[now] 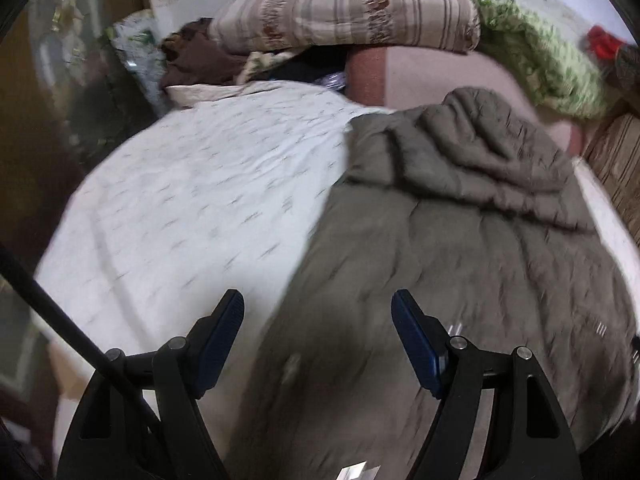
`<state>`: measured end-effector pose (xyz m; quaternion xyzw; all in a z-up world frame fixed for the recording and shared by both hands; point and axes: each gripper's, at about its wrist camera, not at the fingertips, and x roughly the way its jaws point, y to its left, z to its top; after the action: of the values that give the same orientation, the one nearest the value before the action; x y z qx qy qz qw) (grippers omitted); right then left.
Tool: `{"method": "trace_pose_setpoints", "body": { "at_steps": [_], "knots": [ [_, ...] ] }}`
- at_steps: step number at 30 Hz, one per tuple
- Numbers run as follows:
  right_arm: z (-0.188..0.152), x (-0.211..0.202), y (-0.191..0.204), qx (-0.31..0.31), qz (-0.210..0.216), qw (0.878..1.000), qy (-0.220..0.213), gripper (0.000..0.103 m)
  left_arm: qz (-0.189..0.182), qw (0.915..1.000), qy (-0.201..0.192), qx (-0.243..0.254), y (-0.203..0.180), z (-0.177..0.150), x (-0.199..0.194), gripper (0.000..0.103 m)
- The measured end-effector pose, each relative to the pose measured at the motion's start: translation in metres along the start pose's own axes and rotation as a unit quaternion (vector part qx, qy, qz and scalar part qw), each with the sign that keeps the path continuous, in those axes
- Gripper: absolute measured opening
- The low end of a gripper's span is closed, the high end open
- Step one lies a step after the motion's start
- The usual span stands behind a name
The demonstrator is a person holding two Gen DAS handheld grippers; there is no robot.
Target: Fold large clothes
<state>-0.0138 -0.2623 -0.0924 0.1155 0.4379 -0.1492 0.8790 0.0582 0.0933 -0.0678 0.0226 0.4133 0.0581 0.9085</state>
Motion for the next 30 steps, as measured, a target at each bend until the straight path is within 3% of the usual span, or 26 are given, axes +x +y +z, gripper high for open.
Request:
{"method": "trace_pose_setpoints", "body": {
  "at_steps": [4, 9, 14, 30],
  "knots": [
    [-0.013, -0.008, 0.011, -0.014, 0.041, 0.999, -0.02, 0.07, 0.019, 0.9994, 0.018, -0.022, 0.008, -0.026, -0.028, 0.075],
    [-0.03, -0.021, 0.033, -0.062, 0.037, 0.996, -0.042, 0.07, 0.006, 0.9998, 0.011, -0.018, -0.006, -0.037, -0.055, 0.075],
    [-0.043, -0.033, 0.034, -0.073, 0.026, 0.995, -0.069, 0.075, 0.008, 0.9999, -0.004, -0.005, -0.026, -0.039, -0.069, 0.075],
    [-0.058, -0.017, 0.043, -0.09, 0.019, 0.995, -0.044, 0.075, -0.01, 0.9999, -0.01, 0.007, -0.04, -0.045, -0.075, 0.075]
  ]
}}
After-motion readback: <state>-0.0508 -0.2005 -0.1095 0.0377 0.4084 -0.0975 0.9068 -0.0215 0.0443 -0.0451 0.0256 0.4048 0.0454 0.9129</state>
